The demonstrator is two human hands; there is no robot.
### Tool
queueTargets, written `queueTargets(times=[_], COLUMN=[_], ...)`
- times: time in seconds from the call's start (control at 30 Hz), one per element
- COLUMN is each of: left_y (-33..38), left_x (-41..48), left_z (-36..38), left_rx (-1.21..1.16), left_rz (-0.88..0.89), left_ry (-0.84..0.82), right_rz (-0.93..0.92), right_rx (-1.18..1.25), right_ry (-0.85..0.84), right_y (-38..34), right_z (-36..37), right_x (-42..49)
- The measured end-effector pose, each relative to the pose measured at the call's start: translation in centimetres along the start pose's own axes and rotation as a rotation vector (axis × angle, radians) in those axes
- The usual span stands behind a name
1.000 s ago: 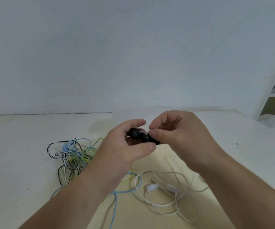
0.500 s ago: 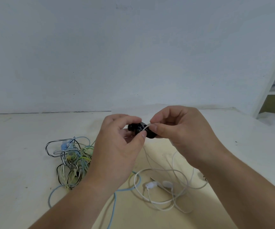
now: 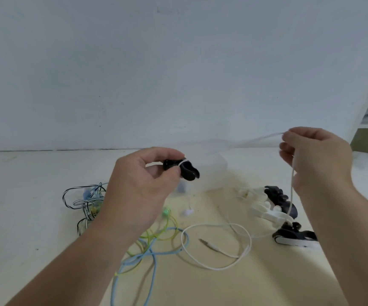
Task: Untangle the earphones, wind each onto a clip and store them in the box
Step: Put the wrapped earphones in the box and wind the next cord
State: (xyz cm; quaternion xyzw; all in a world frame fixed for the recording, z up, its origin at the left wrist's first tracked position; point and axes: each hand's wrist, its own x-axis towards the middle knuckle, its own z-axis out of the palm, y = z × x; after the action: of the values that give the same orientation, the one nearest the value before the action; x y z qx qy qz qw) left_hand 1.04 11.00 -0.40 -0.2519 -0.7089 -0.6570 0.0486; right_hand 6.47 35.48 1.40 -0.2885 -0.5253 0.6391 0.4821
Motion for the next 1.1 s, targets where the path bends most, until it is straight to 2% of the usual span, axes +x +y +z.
queueTargets(times=[0.13,0.27,0.33,0.4,0.43,0.47,0.53,0.57,0.63,0.7,0.77,0.97,1.03,1.1], left_y=[-0.3,-0.4,-0.6,-0.8,-0.8,-0.9,-1.0,-1.1,-1.1,-1.0,-0.9,-1.0,-1.1,-1.0], left_x=[0.2,0.3,0.3,0.3,0.2,0.2,0.1,0.2,0.1,0.1,0.1,0.1,0.1,0.2], left_z=[-0.2,-0.3,-0.4,-0.2,-0.1,0.0,0.3,0.3,0.2,0.0,-0.1,0.3,0.3,0.2], left_rx=[0.024,0.022,0.041,0.056,0.053,0.045,0.037,0.036,0.024,0.039,0.078,0.142,0.118,0.112], left_rz=[-0.022,-0.035,-0.028,-0.023,-0.023,-0.023,-0.011,-0.001,0.009,0.005,-0.016,0.018,0.037,0.047], left_ry=[-0.015,-0.061,-0.082,-0.114,-0.135,-0.153,-0.171,-0.171,-0.171,-0.190,-0.219,-0.271,-0.264,-0.276], right_rz=[0.019,-0.080,-0.233,-0.473,-0.543,-0.525,-0.287,-0.183,-0.133,-0.157,-0.148,0.046,0.069,0.083], right_rx=[-0.161,-0.614,-0.838,-0.820,-0.711,-0.562,-0.336,-0.332,-0.465,-0.610,-0.630,0.008,0.048,0.032], right_ry=[0.046,-0.148,-0.229,-0.277,-0.372,-0.541,-0.956,-1.093,-1.219,-1.211,-1.132,-0.926,-0.842,-0.834], right_y=[1.2,1.8,1.6,1.1,0.7,0.3,-0.2,-0.3,0.3,0.6,0.8,0.4,0.6,0.7], right_z=[-0.3,0.0,0.2,0.6,0.8,1.0,1.5,1.6,1.7,1.6,1.5,1.7,1.8,1.9], right_x=[1.2,1.1,0.0,-1.5,-2.5,-3.6,-5.8,-6.4,-6.4,-6.0,-5.4,-4.6,-4.3,-4.5])
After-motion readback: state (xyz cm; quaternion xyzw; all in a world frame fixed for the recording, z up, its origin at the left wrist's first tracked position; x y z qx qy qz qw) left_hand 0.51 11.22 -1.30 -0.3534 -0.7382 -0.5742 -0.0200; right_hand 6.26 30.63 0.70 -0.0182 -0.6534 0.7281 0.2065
